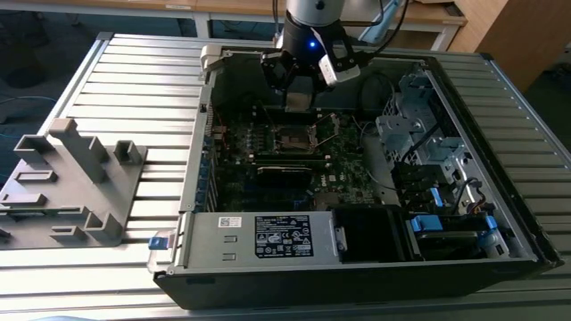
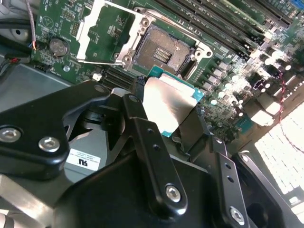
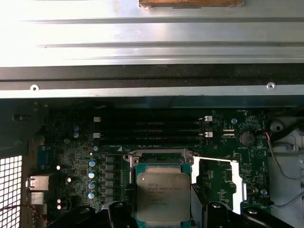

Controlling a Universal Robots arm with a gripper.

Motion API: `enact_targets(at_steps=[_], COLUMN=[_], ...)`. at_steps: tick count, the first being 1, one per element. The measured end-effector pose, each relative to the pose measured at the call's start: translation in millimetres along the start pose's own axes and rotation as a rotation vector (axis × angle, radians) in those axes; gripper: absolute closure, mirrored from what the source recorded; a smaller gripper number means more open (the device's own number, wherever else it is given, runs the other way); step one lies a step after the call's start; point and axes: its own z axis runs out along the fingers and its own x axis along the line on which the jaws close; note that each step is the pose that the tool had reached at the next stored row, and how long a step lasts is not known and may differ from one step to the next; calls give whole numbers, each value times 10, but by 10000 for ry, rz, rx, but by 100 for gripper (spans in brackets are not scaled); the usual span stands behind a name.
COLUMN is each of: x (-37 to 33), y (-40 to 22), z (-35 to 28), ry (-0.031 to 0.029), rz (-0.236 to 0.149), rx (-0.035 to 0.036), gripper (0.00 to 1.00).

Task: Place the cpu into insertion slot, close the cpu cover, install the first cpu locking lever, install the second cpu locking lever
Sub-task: 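Place the cpu into insertion slot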

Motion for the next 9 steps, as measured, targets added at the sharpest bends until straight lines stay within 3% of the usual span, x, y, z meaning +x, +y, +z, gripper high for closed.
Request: enact_targets(at_steps=[9], x=[0], y=[0], z=[4], ry=[-1], rz=[0], rx=[-3], gripper=[46])
